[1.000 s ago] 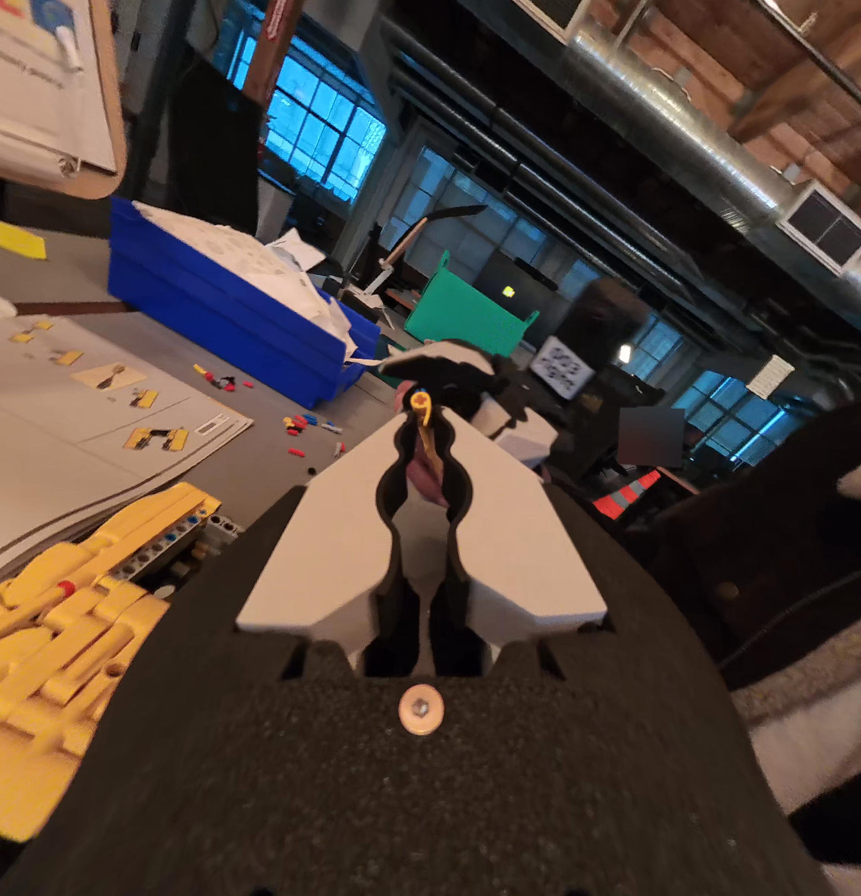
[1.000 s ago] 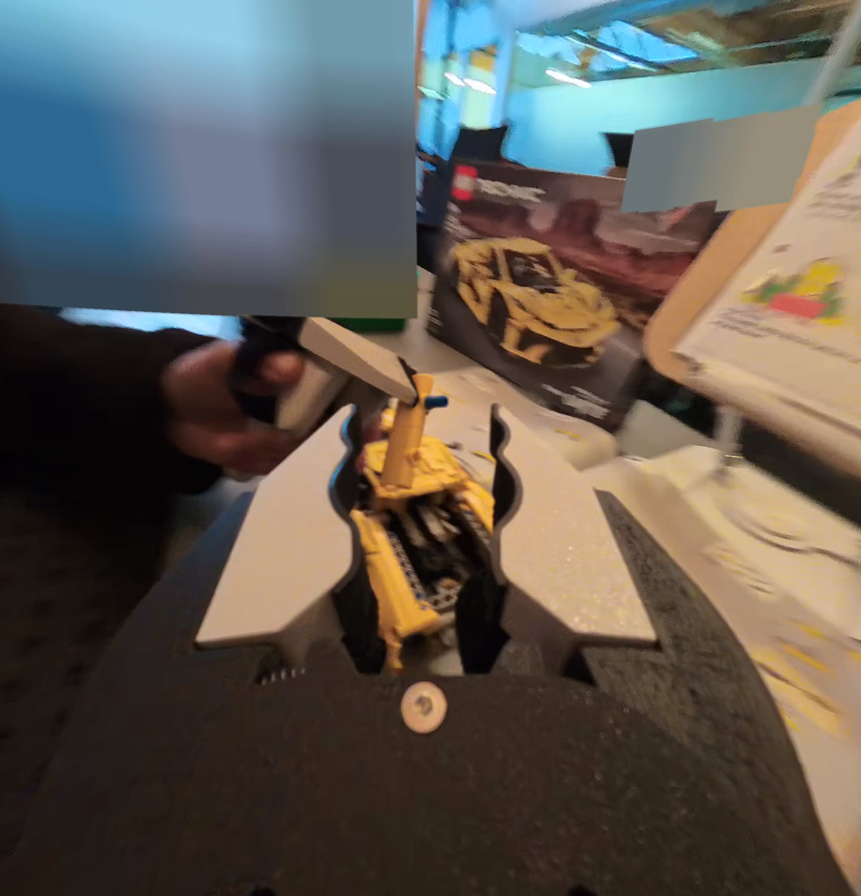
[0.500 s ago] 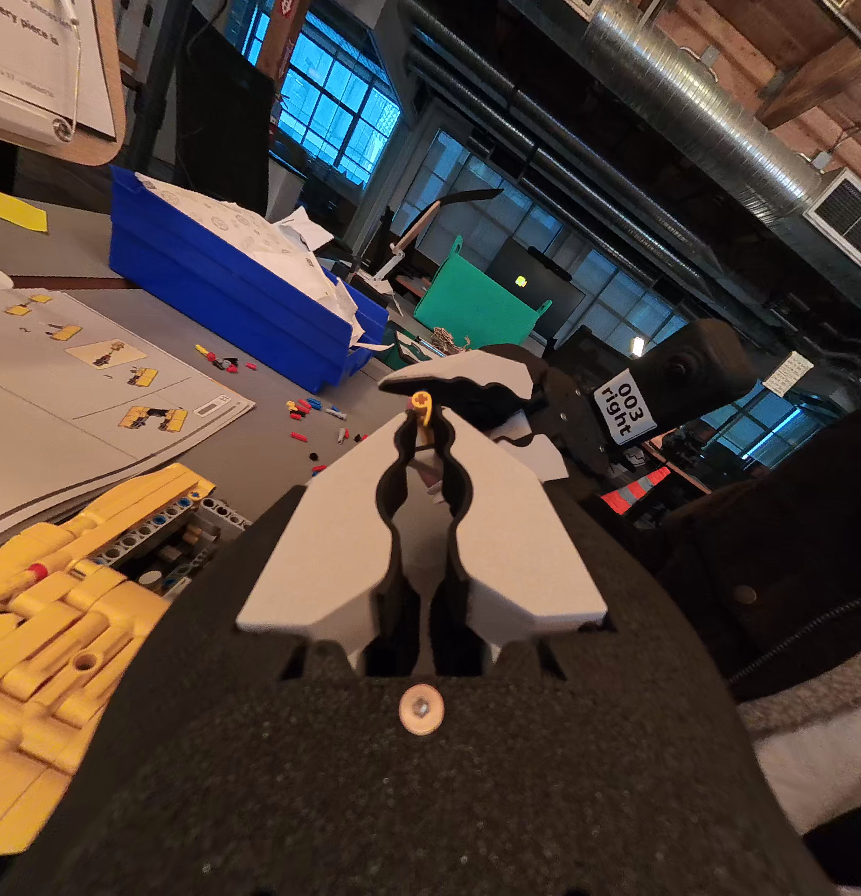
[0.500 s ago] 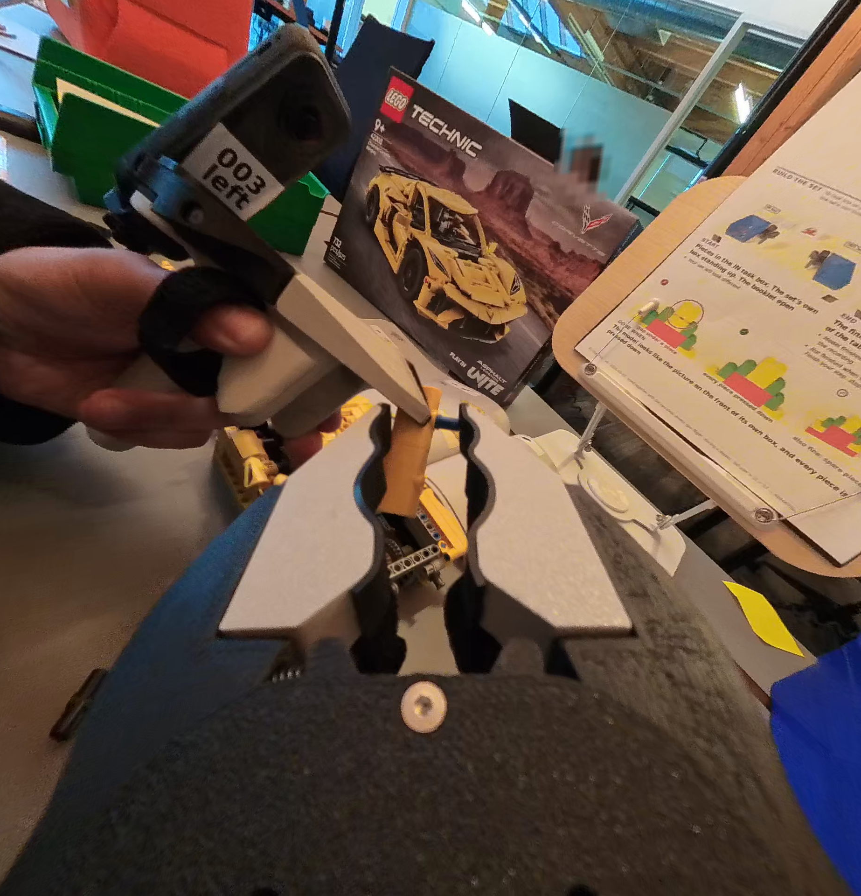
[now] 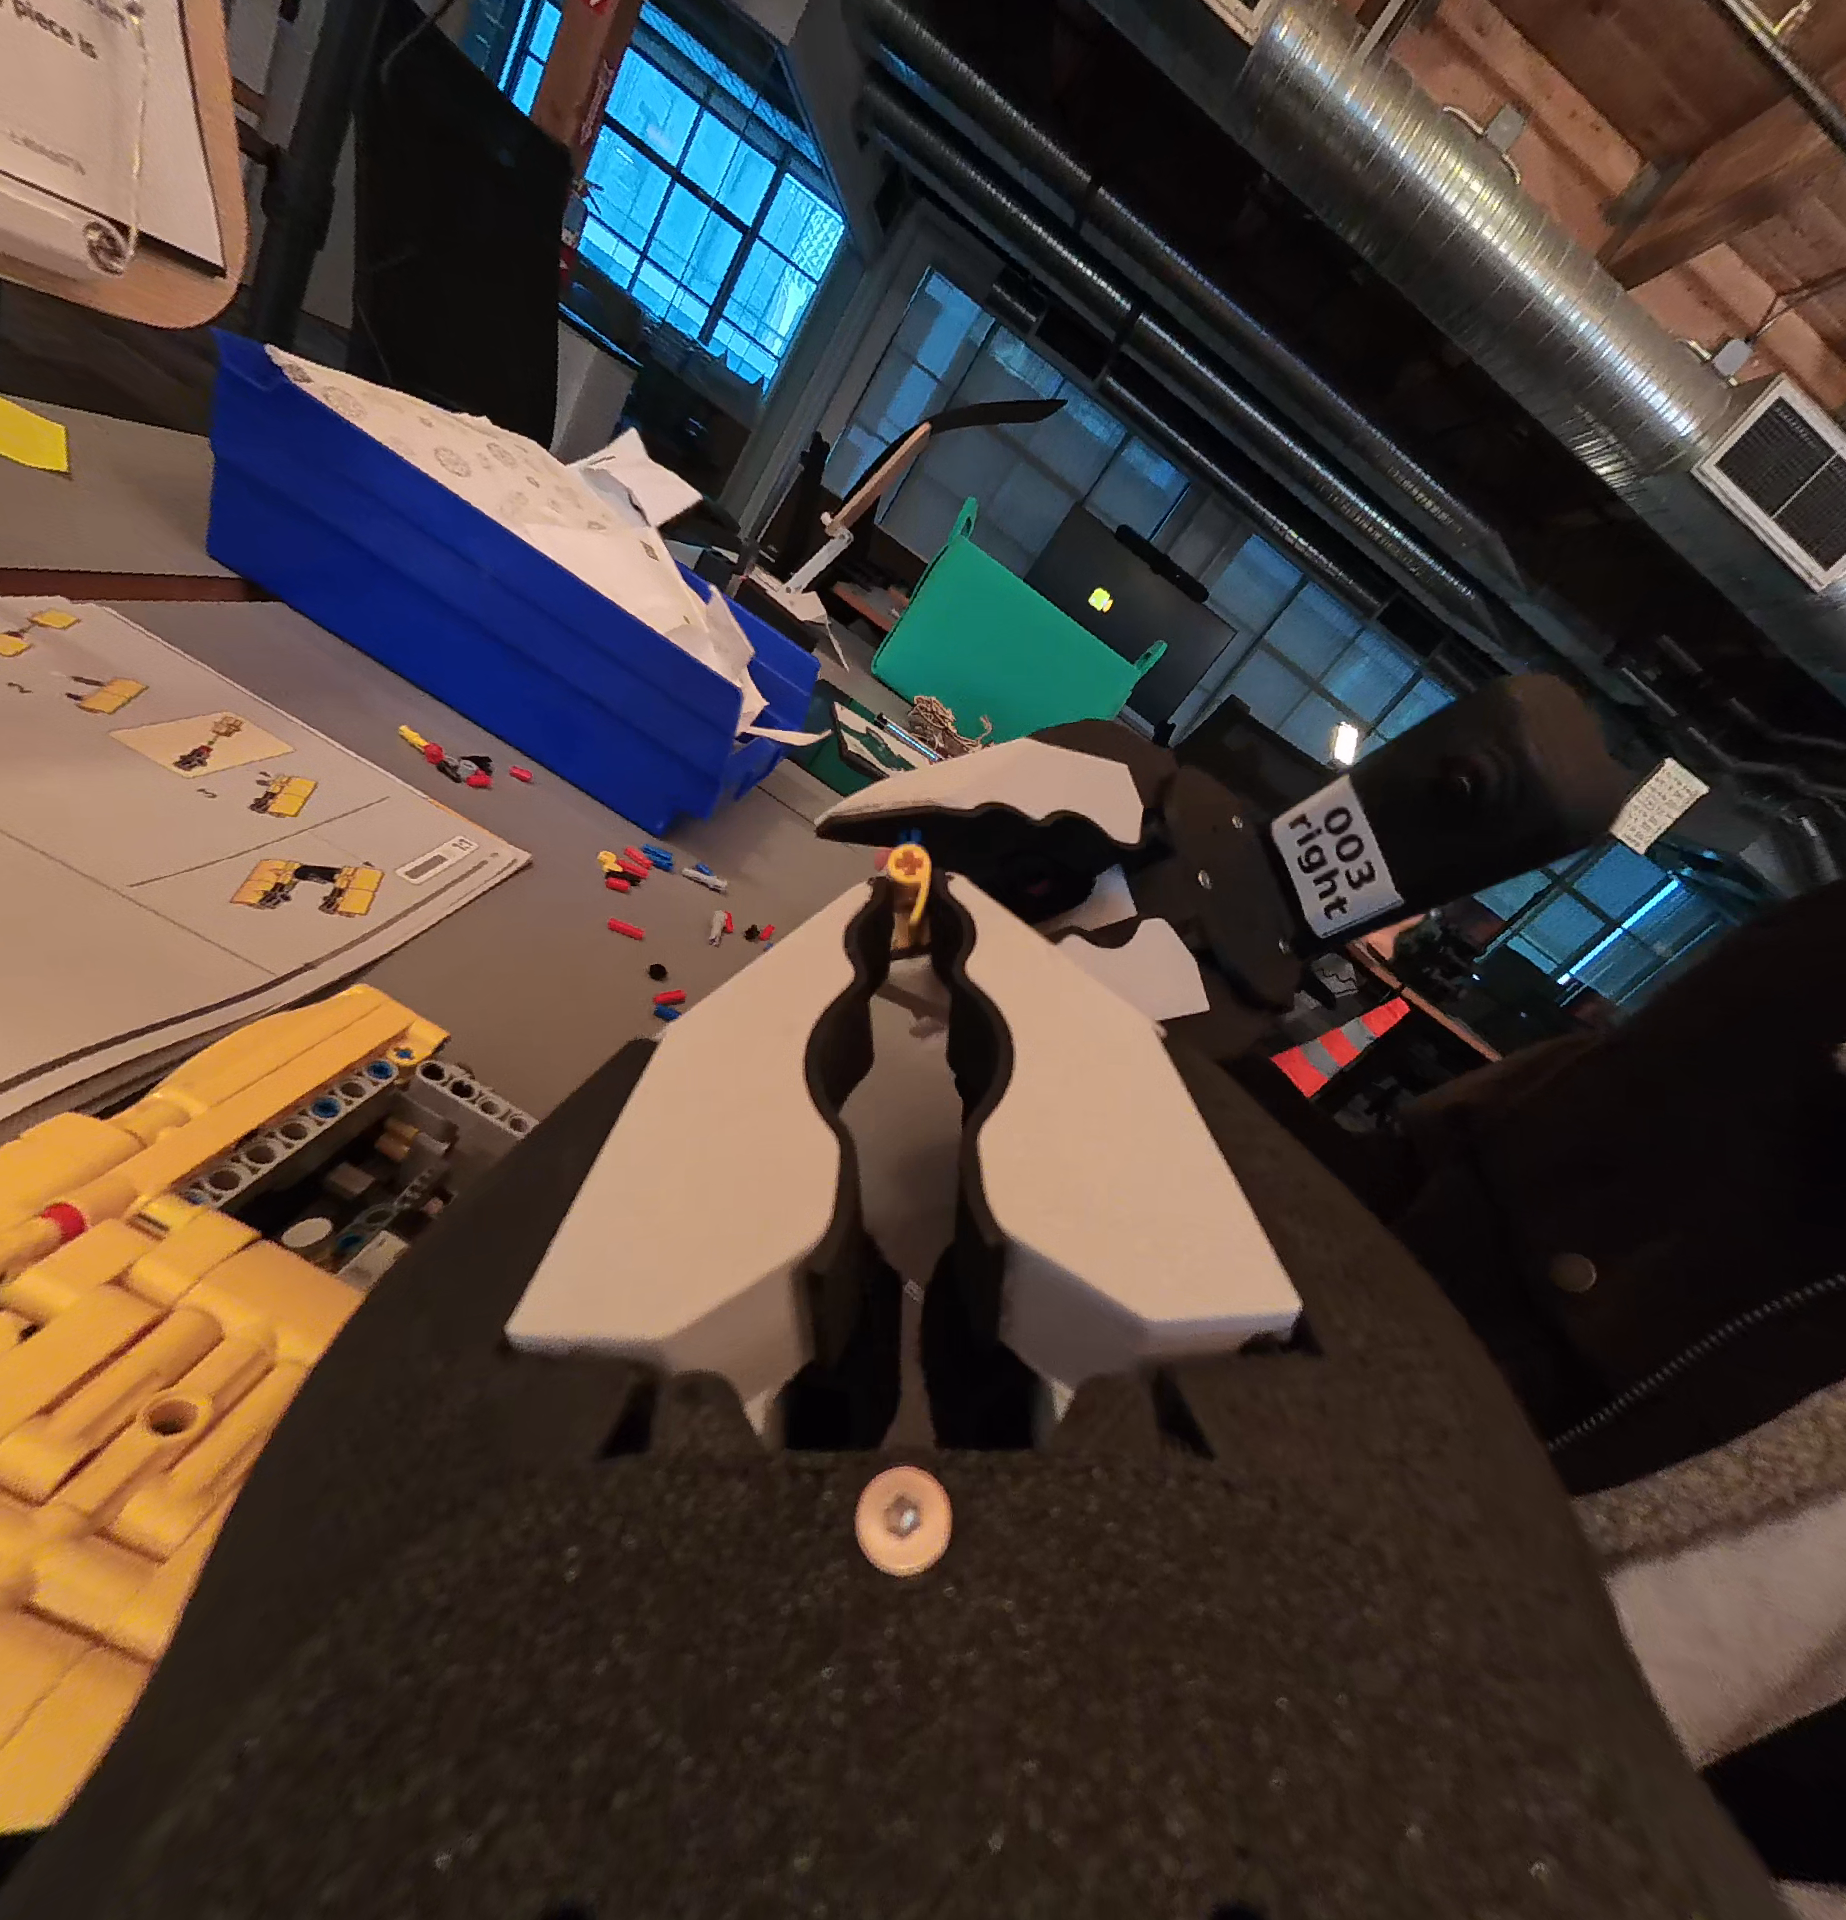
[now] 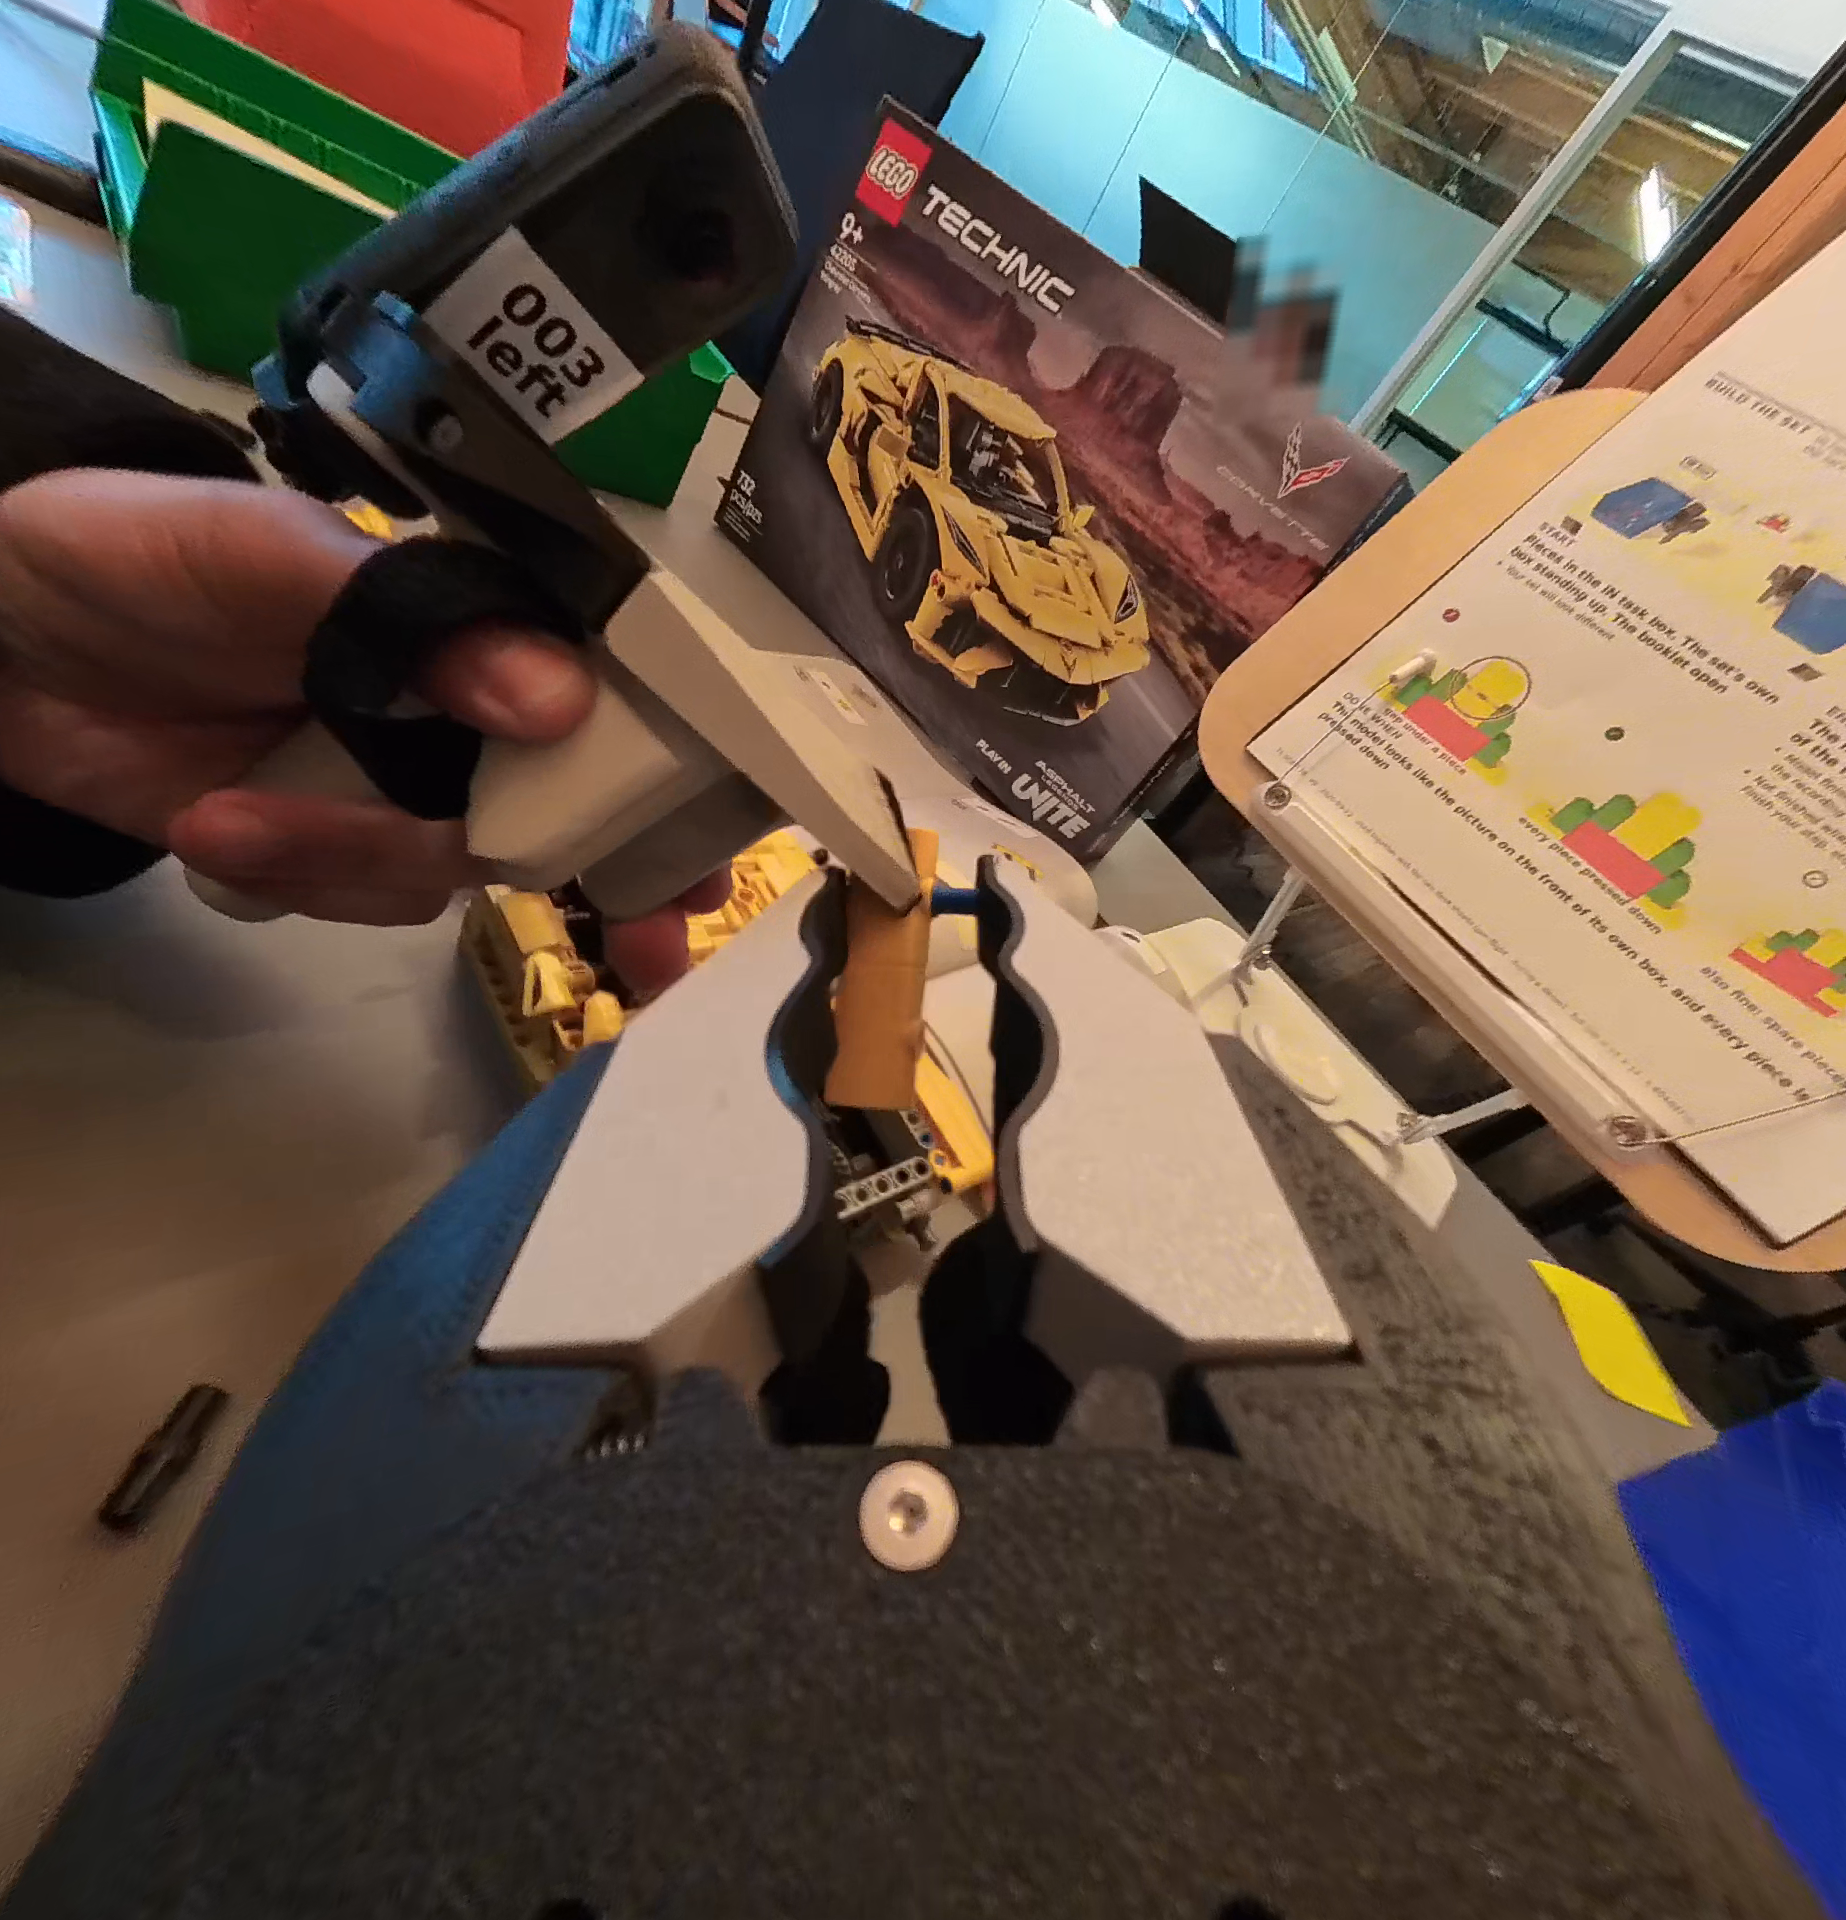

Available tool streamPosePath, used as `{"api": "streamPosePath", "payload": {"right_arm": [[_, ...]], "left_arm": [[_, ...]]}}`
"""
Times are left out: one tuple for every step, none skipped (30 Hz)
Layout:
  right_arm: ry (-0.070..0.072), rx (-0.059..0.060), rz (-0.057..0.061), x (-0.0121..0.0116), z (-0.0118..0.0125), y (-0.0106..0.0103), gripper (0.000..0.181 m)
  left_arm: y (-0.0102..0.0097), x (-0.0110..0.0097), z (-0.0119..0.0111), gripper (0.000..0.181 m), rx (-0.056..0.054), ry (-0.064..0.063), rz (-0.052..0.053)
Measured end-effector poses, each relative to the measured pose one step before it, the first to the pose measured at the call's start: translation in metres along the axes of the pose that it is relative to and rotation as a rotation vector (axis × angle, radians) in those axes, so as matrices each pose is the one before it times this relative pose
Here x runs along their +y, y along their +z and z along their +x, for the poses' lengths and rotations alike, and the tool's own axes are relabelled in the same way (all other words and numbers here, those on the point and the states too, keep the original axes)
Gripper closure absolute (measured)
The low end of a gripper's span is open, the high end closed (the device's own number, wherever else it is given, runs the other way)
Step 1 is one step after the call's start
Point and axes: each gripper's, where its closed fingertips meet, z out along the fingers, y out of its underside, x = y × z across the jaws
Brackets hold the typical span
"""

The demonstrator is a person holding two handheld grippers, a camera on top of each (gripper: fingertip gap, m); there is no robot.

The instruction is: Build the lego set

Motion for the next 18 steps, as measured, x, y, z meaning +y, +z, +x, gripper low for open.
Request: {"api": "streamPosePath", "payload": {"right_arm": [[0.0556,-0.0165,0.0170,-0.00027,-0.00044,0.00130,0.156],[0.0778,-0.0234,0.0269,-0.00104,-0.00074,0.00017,0.155],[0.0751,-0.0113,0.0202,-0.00026,0.00184,-0.00202,0.152],[0.0550,-0.0079,0.0283,-0.00166,0.00345,-0.00367,0.141],[0.0596,-0.0121,0.0163,-0.00081,0.00380,-0.00406,0.142],[0.0700,-0.0417,0.0077,-0.00035,0.00049,-0.00277,0.146],[0.0918,-0.0614,0.0031,0.00017,-0.00274,-0.00074,0.147],[0.0950,-0.0650,0.0076,0.00002,-0.00399,0.00055,0.148],[0.0854,-0.0734,0.0055,0.00040,-0.00647,0.00091,0.148],[0.0723,-0.0832,0.0134,-0.00144,-0.00886,0.00013,0.154],[0.0596,-0.0468,0.0151,-0.00235,-0.00448,-0.00069,0.159],[0.0415,-0.0362,0.0119,-0.00184,-0.00270,-0.00147,0.167],[0.0465,-0.0245,0.0034,-0.00103,-0.00115,-0.00209,0.173],[0.0392,-0.0262,-0.0087,0.00081,-0.00206,-0.00085,0.173],[0.0244,-0.0216,-0.0077,0.00142,-0.00174,0.00052,0.173],[0.0180,-0.0112,0.0014,0.00110,-0.00062,0.00137,0.173],[0.0182,-0.0080,-0.0031,0.00149,-0.00036,0.00156,0.173],[0.0200,-0.0098,-0.0088,0.00168,-0.00070,0.00127,0.173]], "left_arm": [[-0.00055,-0.00085,-0.00122,0.175,0.0016,-0.0060,-0.0009],[-0.00090,-0.00118,-0.00066,0.175,0.0082,-0.0114,-0.0008],[-0.00251,-0.00437,-0.00269,0.175,-0.0029,-0.0151,0.0206],[-0.00453,-0.00719,-0.00311,0.175,-0.0024,-0.0150,0.0332],[-0.00477,-0.00732,-0.00223,0.175,0.0062,-0.0168,0.0236],[-0.00414,-0.00689,-0.00072,0.175,0.0120,-0.0112,0.0185],[-0.00311,-0.00607,0.00075,0.175,0.0119,-0.0005,0.0182],[-0.00147,-0.00310,0.00219,0.175,0.0149,0.0073,0.0061],[0.00019,0.00052,0.00359,0.175,0.0210,0.0086,-0.0128],[0.00067,0.00096,0.00322,0.175,0.0175,0.0081,-0.0103],[0.00058,0.00051,0.00389,0.175,0.0211,0.0051,-0.0032],[0.00100,0.00142,0.00461,0.175,0.0285,-0.0018,-0.0116],[0.00109,0.00150,0.00385,0.175,0.0223,0.0001,-0.0116],[0.00090,0.00106,0.00256,0.175,0.0120,0.0085,-0.0068],[0.00080,0.00101,0.00181,0.175,0.0083,0.0075,-0.0058],[0.00060,0.00091,0.00075,0.175,0.0031,0.0036,-0.0051],[0.00046,0.00044,-0.00003,0.175,0.0005,0.0006,0.0002],[0.00029,0.00003,0.00113,0.175,0.0086,-0.0051,0.0039]]}}
